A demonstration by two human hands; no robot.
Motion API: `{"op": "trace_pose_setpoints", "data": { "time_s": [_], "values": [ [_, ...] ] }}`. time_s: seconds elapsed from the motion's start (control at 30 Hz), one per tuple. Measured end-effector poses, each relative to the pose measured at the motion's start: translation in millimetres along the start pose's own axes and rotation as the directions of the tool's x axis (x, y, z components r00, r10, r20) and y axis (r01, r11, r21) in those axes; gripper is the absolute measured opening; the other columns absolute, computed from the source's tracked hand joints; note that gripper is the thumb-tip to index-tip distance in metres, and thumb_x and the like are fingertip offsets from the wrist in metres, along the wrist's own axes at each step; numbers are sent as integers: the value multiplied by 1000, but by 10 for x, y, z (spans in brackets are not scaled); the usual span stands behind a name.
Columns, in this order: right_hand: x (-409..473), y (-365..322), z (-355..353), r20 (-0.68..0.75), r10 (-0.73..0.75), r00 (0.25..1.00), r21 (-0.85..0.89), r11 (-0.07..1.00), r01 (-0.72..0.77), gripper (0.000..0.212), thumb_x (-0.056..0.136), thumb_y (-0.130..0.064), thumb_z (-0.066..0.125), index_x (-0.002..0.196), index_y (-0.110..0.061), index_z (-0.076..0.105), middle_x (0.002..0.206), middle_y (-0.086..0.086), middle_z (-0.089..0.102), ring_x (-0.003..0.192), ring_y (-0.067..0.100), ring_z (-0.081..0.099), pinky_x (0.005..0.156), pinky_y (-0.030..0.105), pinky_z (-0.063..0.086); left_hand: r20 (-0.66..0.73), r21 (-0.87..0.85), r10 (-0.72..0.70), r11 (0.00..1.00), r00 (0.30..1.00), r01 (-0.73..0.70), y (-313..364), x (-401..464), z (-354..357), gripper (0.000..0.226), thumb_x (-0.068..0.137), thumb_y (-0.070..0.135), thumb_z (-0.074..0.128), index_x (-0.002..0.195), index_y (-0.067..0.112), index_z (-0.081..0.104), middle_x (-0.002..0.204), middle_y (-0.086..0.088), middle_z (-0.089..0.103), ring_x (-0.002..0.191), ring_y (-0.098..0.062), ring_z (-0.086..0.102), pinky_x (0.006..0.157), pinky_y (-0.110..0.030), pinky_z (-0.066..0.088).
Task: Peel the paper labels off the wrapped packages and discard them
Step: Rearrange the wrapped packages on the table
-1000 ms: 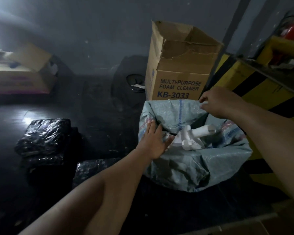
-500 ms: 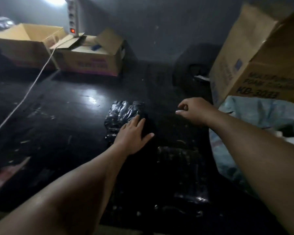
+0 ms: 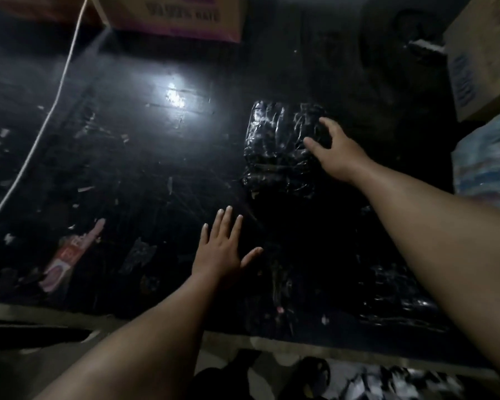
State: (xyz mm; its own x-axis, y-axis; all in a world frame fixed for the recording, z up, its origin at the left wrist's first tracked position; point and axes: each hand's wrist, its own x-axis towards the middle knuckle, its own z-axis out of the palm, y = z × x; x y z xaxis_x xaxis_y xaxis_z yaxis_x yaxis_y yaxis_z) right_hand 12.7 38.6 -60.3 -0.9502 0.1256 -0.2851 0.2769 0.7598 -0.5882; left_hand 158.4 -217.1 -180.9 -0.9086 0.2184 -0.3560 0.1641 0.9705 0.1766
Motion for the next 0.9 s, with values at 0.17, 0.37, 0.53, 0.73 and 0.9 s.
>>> {"op": "trace_pose_setpoints", "data": {
  "time_s": [0.17,0.37,0.53,0.73,0.9],
  "values": [
    [146,-35,255,-40,65,997,194,979,-56,68,88,-64,51,147,-41,26,154,2,37,132,27,45,99,32,36,33,63,13,998,999,-15,-77,-47,201,99,85,86,5,153,22,-29,157,-2,-42,143,-19,-41,120,-50,-19],
    [217,-103,370,-126,73,989,272,962,-36,61,83,-58,61,134,-42,30,132,6,54,102,20,56,88,34,46,-45,65,11,998,999,-8,-66,-51,271,100,86,87,6,154,22,-26,158,-1,-39,143,-18,-40,121,-50,-16],
    [64,-201,359,-210,-34,977,236,968,84,48,90,-45,59,132,-45,36,123,6,38,80,7,51,61,16,38,-92,56,15,998,996,-10,-71,-78,288,98,87,86,8,156,24,-22,162,0,-32,146,-16,-36,122,-49,-12],
    [-654,-54,416,-301,-35,953,266,957,119,48,91,-39,59,136,-44,42,121,7,38,78,-3,43,65,5,32,-93,-33,14,999,996,-17,-95,-69,252,81,95,70,11,160,26,-10,164,4,-25,149,-12,-27,123,-43,-12],
    [-1354,292,574,-305,3,952,337,936,105,48,92,-36,60,138,-39,45,124,12,43,95,6,44,91,11,28,-134,-128,-41,991,990,24,-250,-260,283,72,101,60,27,162,27,5,167,7,-13,152,-10,-16,123,-39,-8]
  ]
}}
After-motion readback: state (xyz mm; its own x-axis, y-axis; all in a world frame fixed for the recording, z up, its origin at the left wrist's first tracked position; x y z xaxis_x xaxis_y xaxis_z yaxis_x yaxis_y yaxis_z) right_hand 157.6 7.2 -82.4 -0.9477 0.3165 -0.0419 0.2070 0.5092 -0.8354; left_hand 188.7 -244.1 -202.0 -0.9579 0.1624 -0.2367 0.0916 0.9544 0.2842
